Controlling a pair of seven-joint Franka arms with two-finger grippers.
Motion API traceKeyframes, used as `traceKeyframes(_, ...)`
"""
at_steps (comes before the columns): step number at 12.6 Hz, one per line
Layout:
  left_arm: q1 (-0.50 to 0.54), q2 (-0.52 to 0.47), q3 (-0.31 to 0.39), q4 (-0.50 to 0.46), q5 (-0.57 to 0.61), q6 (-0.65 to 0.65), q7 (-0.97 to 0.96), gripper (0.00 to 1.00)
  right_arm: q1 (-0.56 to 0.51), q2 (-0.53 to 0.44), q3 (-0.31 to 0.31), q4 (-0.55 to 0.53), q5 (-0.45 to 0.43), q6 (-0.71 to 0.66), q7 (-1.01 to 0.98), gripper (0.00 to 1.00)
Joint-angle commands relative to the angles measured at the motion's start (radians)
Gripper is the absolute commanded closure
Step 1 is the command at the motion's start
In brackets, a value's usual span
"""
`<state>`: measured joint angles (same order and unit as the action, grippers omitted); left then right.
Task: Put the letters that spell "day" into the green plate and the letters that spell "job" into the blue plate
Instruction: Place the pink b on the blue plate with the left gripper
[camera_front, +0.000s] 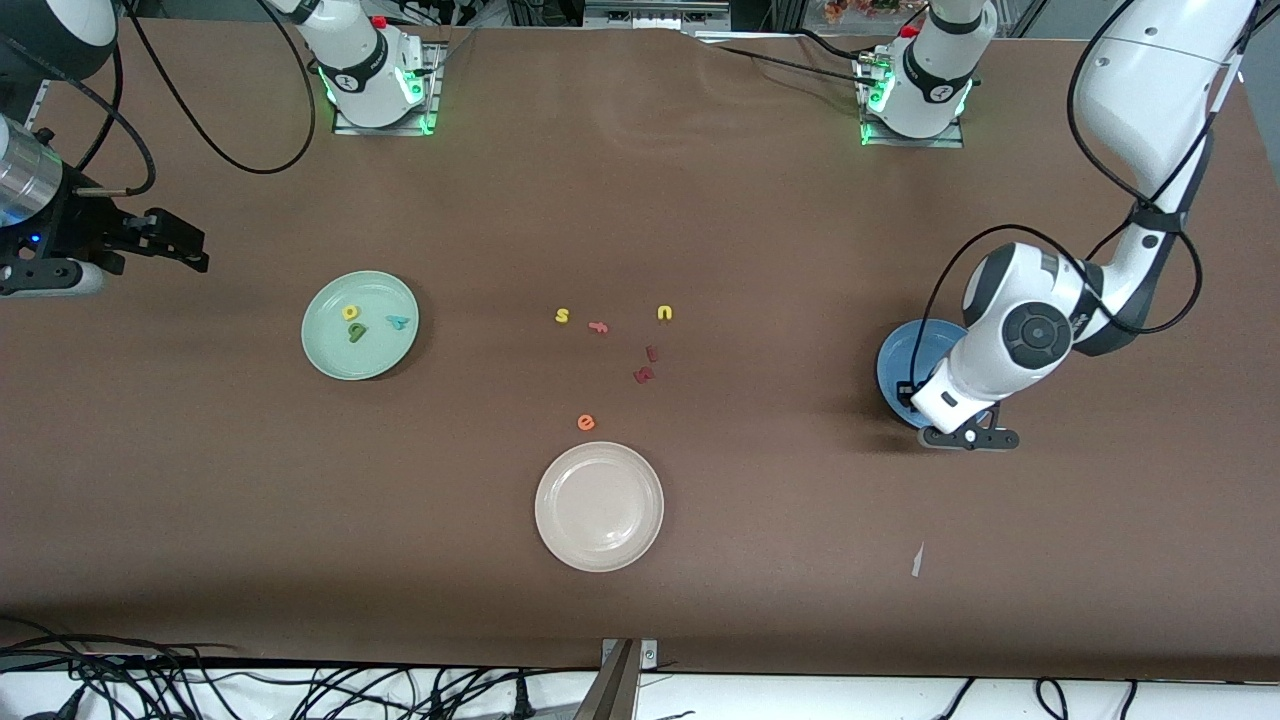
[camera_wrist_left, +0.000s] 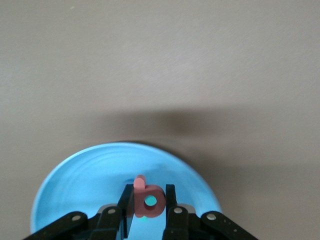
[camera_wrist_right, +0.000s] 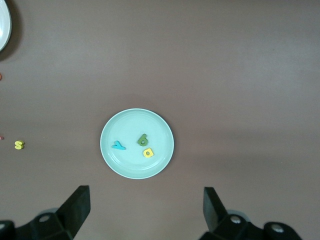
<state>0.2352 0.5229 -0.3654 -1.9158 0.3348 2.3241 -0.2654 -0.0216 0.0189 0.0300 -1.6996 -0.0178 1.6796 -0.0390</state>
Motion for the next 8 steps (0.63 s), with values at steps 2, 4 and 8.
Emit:
traceKeyframes(2, 0.038, -0.086, -0.010, -0.029, -0.002, -0.087, 0.058, 0.00, 0.008, -0.005, -0.002, 0.008, 0.001, -0.012, 0.011, 0.00)
traceKeyframes(4, 0.038, -0.098, -0.010, 0.012, -0.013, -0.168, 0.061, 0.00, 0.008, -0.005, -0.004, 0.008, 0.001, -0.012, 0.011, 0.00)
traceKeyframes(8, 0.048, -0.096, -0.007, 0.191, -0.078, -0.441, 0.061, 0.00, 0.006, -0.005, -0.004, 0.008, 0.001, -0.017, 0.011, 0.00)
